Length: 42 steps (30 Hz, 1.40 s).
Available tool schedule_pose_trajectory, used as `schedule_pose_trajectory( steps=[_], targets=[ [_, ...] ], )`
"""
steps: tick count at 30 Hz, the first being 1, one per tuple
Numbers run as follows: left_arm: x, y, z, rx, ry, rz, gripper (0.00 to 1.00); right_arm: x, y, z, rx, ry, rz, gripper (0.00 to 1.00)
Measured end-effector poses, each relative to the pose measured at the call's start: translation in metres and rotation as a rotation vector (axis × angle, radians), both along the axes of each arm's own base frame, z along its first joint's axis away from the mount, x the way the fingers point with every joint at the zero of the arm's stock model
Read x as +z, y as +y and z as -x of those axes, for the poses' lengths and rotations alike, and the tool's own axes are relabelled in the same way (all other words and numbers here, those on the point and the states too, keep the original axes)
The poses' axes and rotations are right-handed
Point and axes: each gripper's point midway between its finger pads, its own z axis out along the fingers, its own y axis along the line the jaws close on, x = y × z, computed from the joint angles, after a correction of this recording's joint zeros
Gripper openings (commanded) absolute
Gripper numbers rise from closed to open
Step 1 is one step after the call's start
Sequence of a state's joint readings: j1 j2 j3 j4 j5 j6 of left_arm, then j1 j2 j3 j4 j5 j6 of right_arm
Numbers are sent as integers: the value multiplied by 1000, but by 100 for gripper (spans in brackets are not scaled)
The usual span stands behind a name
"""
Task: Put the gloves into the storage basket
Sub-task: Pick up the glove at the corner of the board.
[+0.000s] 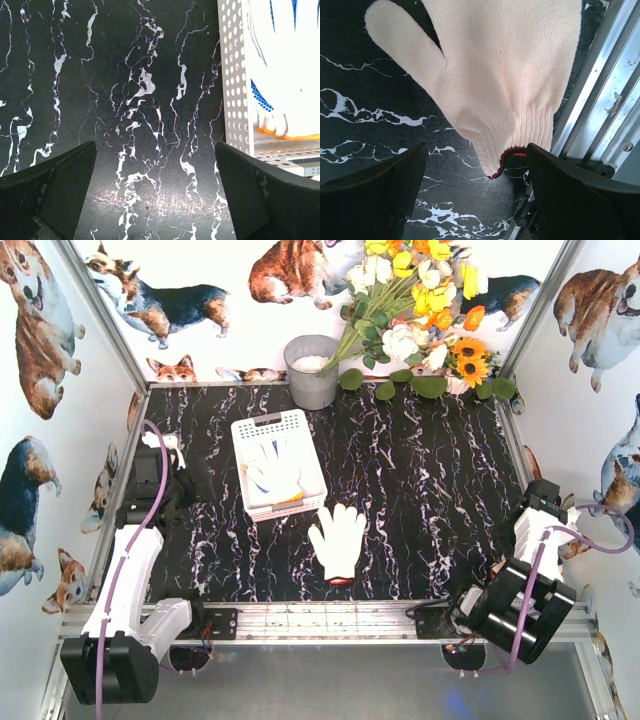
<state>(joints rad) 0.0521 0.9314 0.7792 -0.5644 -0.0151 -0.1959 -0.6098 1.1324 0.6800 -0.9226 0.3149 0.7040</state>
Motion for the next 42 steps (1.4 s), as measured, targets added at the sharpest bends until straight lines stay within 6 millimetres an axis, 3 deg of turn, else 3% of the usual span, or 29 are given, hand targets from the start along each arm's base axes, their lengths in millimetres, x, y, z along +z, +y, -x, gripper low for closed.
schedule_pose_trajectory(
  steps=[4,7,10,11,20,26,29,32,42],
  targets=[
    [-1,0,0,-2,2,-2,100,-11,1,0,0,31,-26,70],
    [-1,0,0,-2,4,-3,100,-18,1,-1,3,48,-45,52],
    [-1,1,0,0,6,-8,100,-27,6,-1,10,59,-80,19],
    [-1,2,0,0,6,-9,100,-28,8,-1,17,59,-90,0],
    [-5,1,-1,-8,18,-7,99,-22,33,-21,93,-67,-214,0],
    [8,-31,-6,-149,-53,95,97,11,75,-55,210,-302,-315,0],
    [21,-55,-4,-235,-114,124,97,34,110,-70,306,-419,-357,0],
    [29,-92,6,-344,-151,162,97,55,146,-79,390,-514,-421,0],
    [60,-209,34,-582,-217,328,97,111,239,-90,617,-639,-604,0]
  ],
)
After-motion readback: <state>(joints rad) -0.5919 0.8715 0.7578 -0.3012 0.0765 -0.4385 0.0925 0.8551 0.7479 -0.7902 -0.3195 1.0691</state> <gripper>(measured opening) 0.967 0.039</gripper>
